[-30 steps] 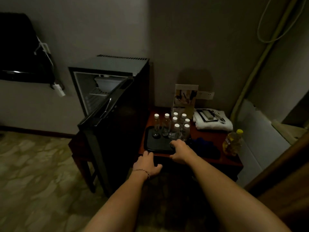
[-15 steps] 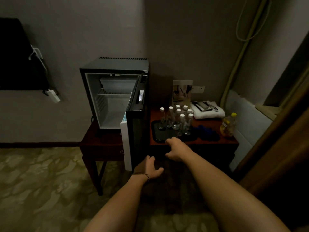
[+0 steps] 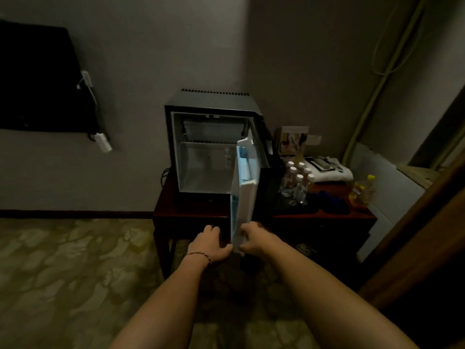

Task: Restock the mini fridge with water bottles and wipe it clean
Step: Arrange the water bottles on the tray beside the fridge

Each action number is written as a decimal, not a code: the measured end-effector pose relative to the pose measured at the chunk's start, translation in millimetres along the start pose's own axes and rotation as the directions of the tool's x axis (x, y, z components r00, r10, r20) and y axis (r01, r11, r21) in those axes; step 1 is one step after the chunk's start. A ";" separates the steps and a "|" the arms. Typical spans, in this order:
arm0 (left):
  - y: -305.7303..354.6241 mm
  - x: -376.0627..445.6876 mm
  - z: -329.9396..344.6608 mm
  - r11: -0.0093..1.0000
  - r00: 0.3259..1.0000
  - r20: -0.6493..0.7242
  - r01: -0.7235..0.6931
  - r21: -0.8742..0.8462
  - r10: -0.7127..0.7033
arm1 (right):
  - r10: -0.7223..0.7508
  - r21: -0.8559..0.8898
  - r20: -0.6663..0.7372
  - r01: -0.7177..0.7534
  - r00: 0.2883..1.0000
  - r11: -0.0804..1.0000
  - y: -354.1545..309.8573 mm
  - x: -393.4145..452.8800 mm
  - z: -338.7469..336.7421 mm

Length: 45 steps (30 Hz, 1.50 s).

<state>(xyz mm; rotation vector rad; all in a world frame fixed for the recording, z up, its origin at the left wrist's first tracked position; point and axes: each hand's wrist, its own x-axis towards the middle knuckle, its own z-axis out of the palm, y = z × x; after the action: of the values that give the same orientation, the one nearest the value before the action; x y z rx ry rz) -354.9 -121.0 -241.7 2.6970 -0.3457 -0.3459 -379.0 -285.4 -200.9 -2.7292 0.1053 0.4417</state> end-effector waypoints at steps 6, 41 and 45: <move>-58.5 14.8 -32.4 0.997 0.996 -0.033 0.082 -0.006 -0.083 | -0.154 -0.046 -0.069 0.151 0.986 0.987 -63.1 48.6 8.0; -141.7 425.3 -106.0 0.962 0.968 0.076 -0.246 0.119 0.238 | 0.267 0.063 -0.207 -0.259 0.941 0.964 -72.7 452.1 -60.7; -148.3 455.3 -94.6 0.955 0.956 0.027 -0.292 0.051 0.291 | 0.187 0.102 -0.308 -0.163 0.933 0.981 -51.9 501.6 -57.0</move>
<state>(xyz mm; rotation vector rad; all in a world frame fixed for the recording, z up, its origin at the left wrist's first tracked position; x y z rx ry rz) 127.9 -86.5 -305.2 2.6436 -0.7584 -0.2776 119.8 -265.5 -292.0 -2.7035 0.4434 0.0399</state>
